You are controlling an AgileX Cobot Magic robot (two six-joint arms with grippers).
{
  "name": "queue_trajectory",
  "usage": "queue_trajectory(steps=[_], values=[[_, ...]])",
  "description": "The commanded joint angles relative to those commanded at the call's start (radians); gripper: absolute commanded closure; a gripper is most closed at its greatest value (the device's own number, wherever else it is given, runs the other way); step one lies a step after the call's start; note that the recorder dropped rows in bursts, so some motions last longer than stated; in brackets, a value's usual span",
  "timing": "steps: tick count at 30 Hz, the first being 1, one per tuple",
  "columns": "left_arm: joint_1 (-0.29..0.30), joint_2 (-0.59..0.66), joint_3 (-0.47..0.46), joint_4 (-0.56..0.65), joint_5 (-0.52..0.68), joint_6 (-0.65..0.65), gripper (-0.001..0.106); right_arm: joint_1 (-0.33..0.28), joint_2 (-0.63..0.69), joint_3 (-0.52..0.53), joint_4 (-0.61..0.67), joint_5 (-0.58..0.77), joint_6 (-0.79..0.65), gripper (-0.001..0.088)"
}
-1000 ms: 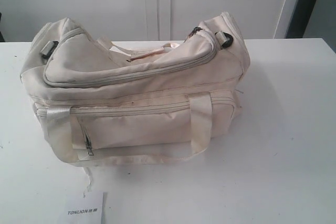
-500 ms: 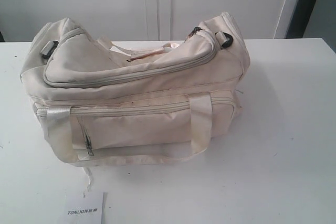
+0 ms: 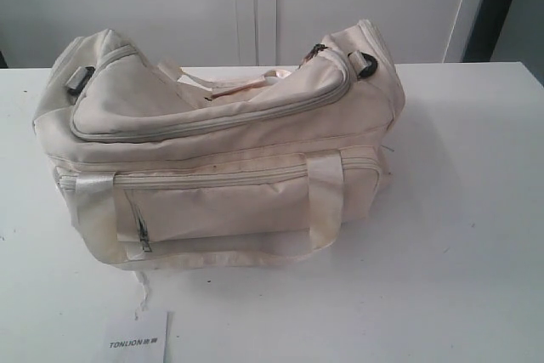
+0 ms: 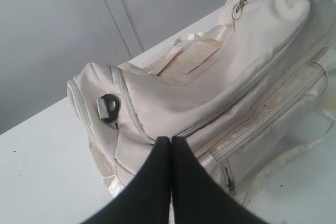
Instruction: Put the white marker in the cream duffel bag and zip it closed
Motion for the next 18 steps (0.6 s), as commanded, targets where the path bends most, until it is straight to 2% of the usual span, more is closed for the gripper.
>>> queue_trajectory(steps=[4,7,14,18], values=[[0.000,0.000,0.000,0.000,-0.001,-0.010,0.105,0.000,0.000,0.000,0.000,0.002,0.000,0.0868],[0.000,0.000,0.000,0.006,-0.026,-0.070,0.105,0.000,0.000,0.000,0.000,0.002,0.000,0.0868],[0.000,-0.004,0.009,0.189,-0.093,-0.321,0.105,0.000,0.000,0.000,0.000,0.000,0.000,0.0868],[0.000,-0.010,0.043,0.256,-0.143,-0.395,0.105,0.000,0.000,0.000,0.000,0.002,0.000,0.0868]])
